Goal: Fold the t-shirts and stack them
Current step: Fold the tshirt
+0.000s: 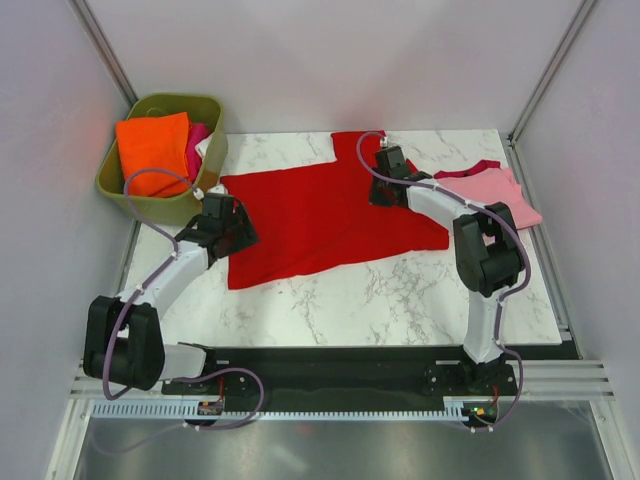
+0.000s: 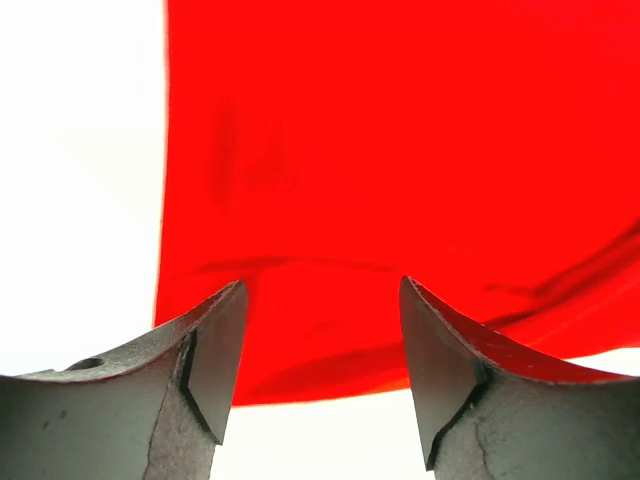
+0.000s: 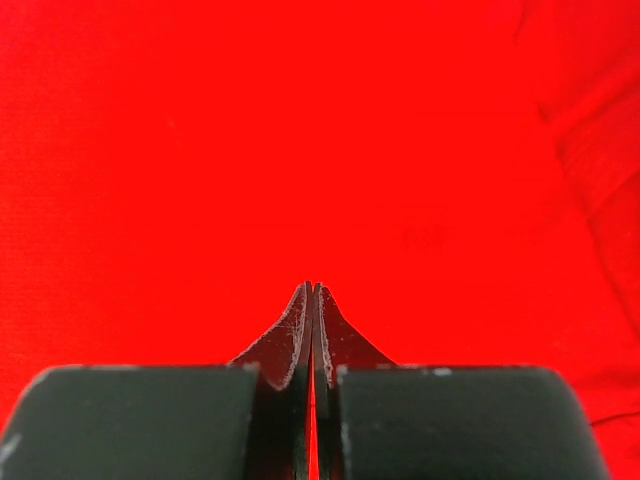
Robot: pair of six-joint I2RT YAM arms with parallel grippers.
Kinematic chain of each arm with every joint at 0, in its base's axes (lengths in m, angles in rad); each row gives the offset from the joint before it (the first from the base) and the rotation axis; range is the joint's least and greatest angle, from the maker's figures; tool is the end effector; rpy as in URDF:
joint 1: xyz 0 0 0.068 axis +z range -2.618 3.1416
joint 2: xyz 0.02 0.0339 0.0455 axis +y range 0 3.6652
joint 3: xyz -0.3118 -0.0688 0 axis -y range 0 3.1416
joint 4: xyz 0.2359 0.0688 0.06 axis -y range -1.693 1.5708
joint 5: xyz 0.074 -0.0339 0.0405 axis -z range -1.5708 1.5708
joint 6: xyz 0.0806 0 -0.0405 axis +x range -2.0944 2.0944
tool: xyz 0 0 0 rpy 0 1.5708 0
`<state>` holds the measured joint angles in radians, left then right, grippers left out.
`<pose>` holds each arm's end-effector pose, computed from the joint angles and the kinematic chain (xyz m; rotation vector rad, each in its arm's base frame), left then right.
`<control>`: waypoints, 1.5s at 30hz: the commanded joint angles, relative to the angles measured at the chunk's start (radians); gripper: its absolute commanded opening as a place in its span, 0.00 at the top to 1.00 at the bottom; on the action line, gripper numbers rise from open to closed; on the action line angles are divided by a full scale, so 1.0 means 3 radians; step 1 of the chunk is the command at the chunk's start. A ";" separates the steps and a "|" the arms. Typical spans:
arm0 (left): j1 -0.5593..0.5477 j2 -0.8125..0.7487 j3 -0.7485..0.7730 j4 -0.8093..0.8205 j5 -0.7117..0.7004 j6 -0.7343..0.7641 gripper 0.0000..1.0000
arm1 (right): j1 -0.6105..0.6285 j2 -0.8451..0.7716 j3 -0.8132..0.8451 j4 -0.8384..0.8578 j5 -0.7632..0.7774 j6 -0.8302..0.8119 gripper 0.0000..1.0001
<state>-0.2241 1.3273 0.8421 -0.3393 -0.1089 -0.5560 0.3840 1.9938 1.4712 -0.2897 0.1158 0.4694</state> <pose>0.2809 -0.0550 0.2460 -0.4473 2.3601 -0.2364 0.4562 0.1743 0.2202 0.1573 2.3876 0.2683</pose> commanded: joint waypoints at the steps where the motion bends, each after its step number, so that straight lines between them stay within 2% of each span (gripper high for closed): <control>1: 0.0031 -0.0307 -0.0148 -0.0040 -0.0174 -0.0115 0.32 | 0.0029 0.0093 0.0061 -0.0164 0.0171 -0.0026 1.00; 9: 0.0123 -0.0748 -0.0521 -0.0224 -0.0496 -0.0284 0.32 | 0.0029 0.0425 0.0383 -0.0384 0.0258 0.0133 1.00; 15: 0.0256 -0.0942 -0.0726 -0.0265 -0.0532 -0.0315 0.37 | 0.0024 0.0512 0.0368 -0.0384 0.0376 0.0184 1.00; 26: 0.0338 -0.0437 -0.0757 0.0185 0.0015 -0.0289 0.45 | 0.0029 0.0370 0.0010 -0.0078 0.0514 0.0261 1.00; 32: 0.0369 -0.0268 -0.0803 0.0292 0.0071 -0.0330 0.44 | 0.0019 0.0344 -0.0021 -0.0047 0.0494 0.0256 1.00; 35: 0.0374 -0.0277 -0.0803 0.0308 0.0067 -0.0345 0.61 | 0.0024 0.0339 -0.0026 -0.0047 0.0494 0.0256 1.00; 36: 0.0374 -0.0333 -0.0803 0.0318 0.0056 -0.0340 0.74 | 0.0024 0.0339 -0.0026 -0.0047 0.0494 0.0261 1.00; 38: 0.0369 -0.0410 -0.0823 0.0333 -0.0030 -0.0325 0.85 | 0.0024 0.0344 -0.0026 -0.0047 0.0488 0.0256 1.00; 39: 0.0374 -0.0471 -0.0828 0.0333 -0.0056 -0.0295 0.98 | 0.0019 0.0344 -0.0026 -0.0047 0.0483 0.0256 1.00; 45: 0.0369 -0.0722 -0.0879 0.0328 -0.0199 -0.0192 0.98 | 0.0019 0.0349 -0.0026 -0.0047 0.0488 0.0261 1.00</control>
<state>-0.1181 1.1664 0.5938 -0.2768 -0.1169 -0.6418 0.3927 2.1120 1.4815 -0.2867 0.2306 0.5461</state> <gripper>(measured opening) 0.034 0.007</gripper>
